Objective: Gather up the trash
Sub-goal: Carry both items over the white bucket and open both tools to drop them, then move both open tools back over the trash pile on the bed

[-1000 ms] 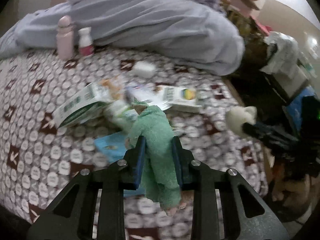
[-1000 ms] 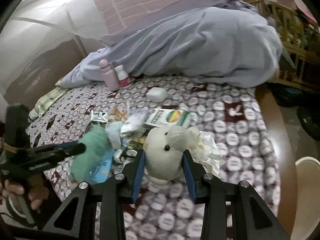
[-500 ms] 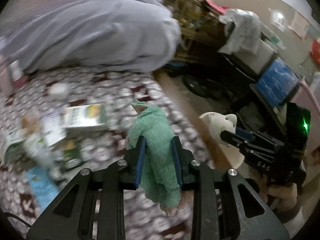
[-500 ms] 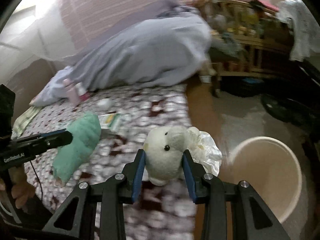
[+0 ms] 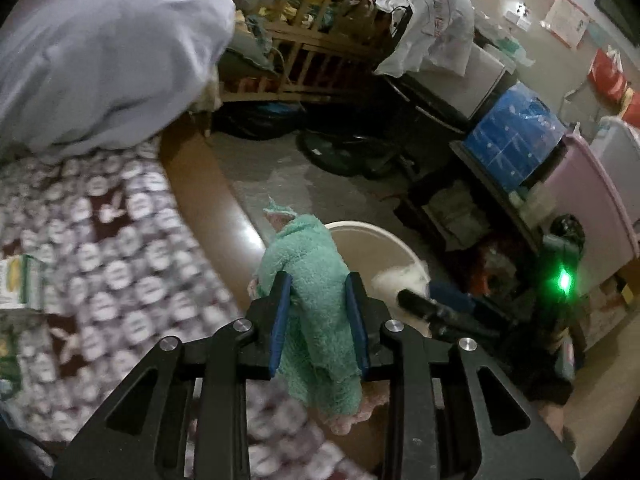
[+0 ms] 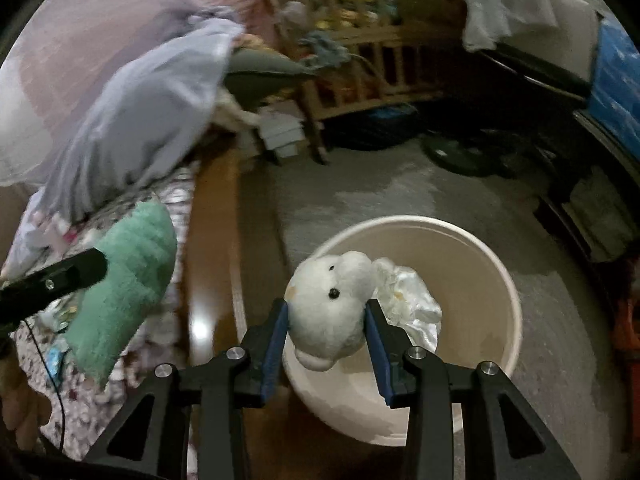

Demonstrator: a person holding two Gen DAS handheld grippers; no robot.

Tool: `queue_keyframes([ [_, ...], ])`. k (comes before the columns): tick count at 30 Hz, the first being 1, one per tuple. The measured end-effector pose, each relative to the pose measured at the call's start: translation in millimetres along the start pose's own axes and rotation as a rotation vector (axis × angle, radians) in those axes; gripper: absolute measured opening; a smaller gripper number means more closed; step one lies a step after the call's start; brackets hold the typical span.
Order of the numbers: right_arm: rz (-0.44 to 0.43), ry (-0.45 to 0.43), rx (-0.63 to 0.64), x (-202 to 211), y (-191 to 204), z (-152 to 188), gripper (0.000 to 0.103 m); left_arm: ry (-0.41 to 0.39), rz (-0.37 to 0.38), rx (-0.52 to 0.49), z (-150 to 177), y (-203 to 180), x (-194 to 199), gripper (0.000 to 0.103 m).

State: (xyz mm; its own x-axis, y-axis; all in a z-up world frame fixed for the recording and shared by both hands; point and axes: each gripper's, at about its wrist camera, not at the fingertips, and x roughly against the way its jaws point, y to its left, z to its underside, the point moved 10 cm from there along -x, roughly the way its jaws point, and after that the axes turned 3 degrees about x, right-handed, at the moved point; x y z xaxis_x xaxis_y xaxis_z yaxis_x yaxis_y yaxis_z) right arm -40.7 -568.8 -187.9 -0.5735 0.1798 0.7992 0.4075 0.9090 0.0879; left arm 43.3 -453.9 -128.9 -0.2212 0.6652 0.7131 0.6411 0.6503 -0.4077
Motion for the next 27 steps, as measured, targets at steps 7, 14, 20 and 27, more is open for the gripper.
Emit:
queue_keyframes([
  [7,0.009,-0.003,-0.022,-4.9,-15.2,7.3,0.064,0.015,0.001,0.016,1.7,-8.2,-13.9,0.058],
  [14,-0.011,0.019,-0.022,-11.1,-1.2,9.9,0.064,-0.006,-0.121,0.020,11.3,26.7,4.6,0.058],
  [20,-0.031,0.002,0.017,-4.4,26.3,6.7,0.065,-0.036,-0.266,0.006,22.1,62.4,27.7,0.058],
  [27,-0.056,-0.005,0.080,0.7,69.9,6.9,0.066,-0.069,-0.345,0.019,34.1,94.7,59.9,0.058],
])
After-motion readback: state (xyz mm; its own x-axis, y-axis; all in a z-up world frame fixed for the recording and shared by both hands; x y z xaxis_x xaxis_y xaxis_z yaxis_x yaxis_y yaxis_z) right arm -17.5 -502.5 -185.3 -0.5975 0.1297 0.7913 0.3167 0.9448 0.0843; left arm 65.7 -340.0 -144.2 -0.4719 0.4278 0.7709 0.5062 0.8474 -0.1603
